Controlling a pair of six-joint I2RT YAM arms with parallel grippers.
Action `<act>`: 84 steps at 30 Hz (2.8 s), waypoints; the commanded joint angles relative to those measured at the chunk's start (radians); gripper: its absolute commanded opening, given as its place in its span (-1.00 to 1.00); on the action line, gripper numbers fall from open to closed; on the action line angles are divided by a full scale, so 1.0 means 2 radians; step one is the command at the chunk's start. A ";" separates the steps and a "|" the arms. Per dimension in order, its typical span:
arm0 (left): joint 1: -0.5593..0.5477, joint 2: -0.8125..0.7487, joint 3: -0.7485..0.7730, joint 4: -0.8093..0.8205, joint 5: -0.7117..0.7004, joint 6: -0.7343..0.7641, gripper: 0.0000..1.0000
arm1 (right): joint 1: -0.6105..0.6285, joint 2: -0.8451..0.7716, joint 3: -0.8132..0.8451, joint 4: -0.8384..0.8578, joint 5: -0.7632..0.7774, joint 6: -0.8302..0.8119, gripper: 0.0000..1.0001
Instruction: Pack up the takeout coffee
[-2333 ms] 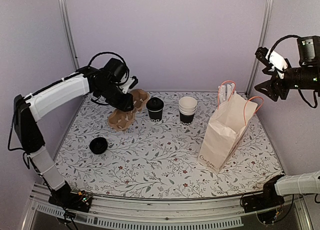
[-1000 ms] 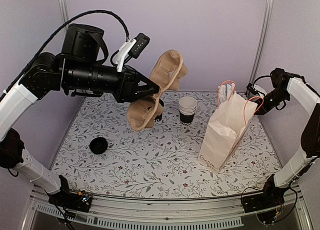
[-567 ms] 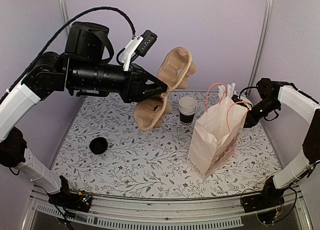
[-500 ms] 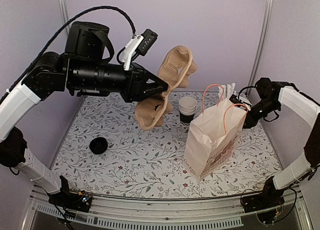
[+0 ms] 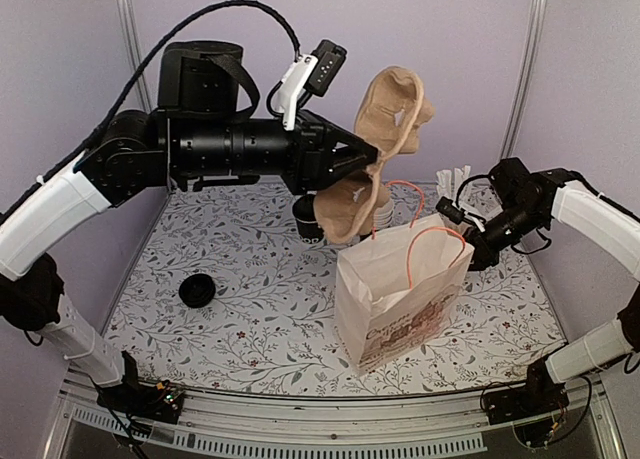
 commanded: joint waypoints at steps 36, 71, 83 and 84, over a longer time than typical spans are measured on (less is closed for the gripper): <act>-0.025 0.067 -0.033 0.143 -0.025 -0.004 -0.32 | 0.004 -0.028 -0.075 0.088 -0.136 -0.028 -0.23; -0.015 0.035 -0.141 0.089 0.034 -0.079 -0.36 | -0.023 -0.048 -0.119 0.148 -0.168 -0.025 -0.20; -0.030 0.087 -0.074 -0.100 0.003 -0.093 -0.39 | -0.025 -0.045 -0.119 0.150 -0.171 -0.027 -0.20; -0.030 0.090 -0.072 -0.113 0.002 -0.100 -0.39 | -0.025 -0.044 -0.119 0.149 -0.171 -0.028 -0.20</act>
